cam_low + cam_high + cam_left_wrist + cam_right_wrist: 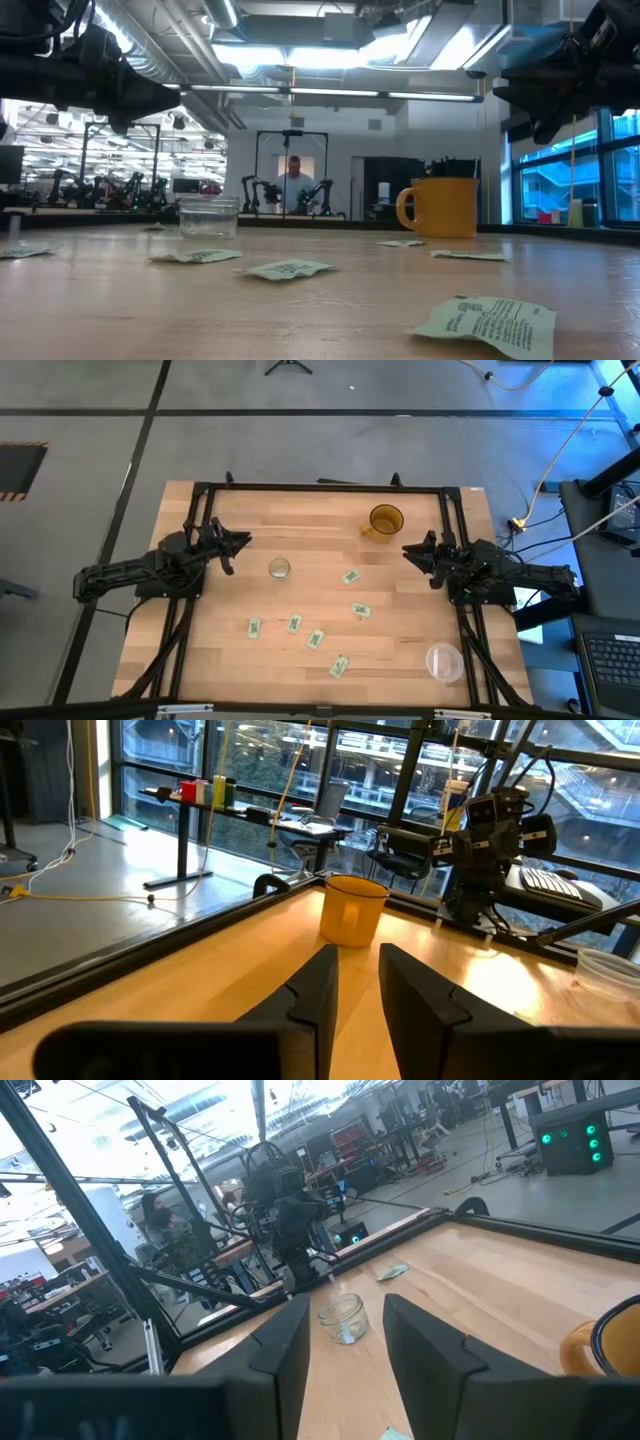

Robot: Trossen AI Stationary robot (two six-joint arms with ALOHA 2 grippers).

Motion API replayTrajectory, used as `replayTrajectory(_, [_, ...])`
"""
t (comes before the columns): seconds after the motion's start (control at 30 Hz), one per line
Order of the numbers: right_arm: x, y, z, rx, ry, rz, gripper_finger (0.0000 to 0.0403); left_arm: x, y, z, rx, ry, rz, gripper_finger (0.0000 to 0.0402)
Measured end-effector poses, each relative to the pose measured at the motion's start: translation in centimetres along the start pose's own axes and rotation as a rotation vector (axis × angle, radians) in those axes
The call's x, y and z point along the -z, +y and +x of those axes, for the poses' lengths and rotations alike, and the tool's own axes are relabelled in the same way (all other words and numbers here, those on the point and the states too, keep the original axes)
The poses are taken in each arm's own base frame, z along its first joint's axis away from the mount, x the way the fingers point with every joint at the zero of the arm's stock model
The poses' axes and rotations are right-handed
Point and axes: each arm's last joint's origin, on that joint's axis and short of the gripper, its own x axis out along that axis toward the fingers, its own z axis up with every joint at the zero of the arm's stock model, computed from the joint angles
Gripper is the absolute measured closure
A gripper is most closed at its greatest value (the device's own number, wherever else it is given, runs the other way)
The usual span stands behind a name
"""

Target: Pick and place Stevia / Truvia into bins

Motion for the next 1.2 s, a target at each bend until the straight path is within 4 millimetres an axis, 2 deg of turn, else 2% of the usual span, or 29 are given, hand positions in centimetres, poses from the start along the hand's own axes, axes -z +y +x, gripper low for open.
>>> replayTrajectory(0.87, [-0.04,-0.06,0.00,0.024,-0.012,-0.006,0.0270,0.00,0.00,0.00,0.000,0.000,0.000,0.0329])
replayTrajectory(1.03, [-0.15,-0.33,-0.02,0.118,-0.043,-0.175,0.0270,0.00,0.01,0.00,-0.005,-0.001,0.000,0.0329])
replayTrajectory(1.2, [-0.15,-0.33,-0.02,0.118,-0.041,-0.204,0.0270,0.00,0.02,0.00,-0.005,-0.001,0.000,0.0329])
